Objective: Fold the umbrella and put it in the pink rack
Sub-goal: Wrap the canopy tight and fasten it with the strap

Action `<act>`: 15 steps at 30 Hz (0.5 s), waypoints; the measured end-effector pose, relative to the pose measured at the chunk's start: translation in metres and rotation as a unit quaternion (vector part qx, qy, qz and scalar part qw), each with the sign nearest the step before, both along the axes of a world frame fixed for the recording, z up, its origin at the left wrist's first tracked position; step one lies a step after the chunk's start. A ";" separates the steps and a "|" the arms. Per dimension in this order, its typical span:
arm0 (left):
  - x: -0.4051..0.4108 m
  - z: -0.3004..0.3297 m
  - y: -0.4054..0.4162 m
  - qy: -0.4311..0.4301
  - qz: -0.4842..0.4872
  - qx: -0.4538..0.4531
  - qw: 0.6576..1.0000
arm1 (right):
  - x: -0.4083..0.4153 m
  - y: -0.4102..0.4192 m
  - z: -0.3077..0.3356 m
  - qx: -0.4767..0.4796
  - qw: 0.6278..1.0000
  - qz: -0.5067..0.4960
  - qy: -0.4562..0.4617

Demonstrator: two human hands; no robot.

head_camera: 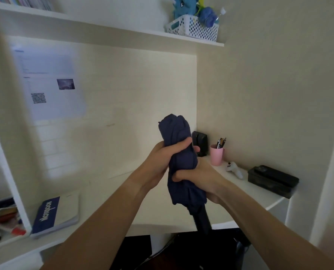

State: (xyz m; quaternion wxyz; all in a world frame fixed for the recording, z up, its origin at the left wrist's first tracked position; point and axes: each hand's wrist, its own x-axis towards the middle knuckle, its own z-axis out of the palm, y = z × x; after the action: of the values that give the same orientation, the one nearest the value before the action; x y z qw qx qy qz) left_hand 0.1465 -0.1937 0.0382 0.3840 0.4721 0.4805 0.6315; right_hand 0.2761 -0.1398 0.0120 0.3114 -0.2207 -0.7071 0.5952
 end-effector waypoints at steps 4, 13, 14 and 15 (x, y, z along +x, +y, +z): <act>0.007 0.003 0.003 -0.074 0.001 -0.003 0.997 | -0.004 -0.004 -0.007 -0.064 0.997 0.030 0.022; 0.000 0.018 0.022 -0.158 0.170 0.033 0.972 | 0.001 -0.006 -0.012 -0.032 0.999 0.021 -0.027; -0.001 0.017 0.021 -0.162 0.163 0.036 0.973 | 0.001 -0.006 -0.013 -0.039 0.999 0.014 -0.023; -0.002 0.015 0.020 -0.156 0.142 0.037 0.977 | 0.000 -0.006 -0.014 -0.055 0.998 0.016 -0.012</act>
State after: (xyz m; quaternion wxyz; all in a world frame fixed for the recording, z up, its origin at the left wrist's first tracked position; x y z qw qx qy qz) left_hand 0.1450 -0.1734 0.0530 0.3424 0.3087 0.4534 0.7628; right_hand 0.2765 -0.1457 -0.0017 0.2807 -0.2337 -0.6802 0.6355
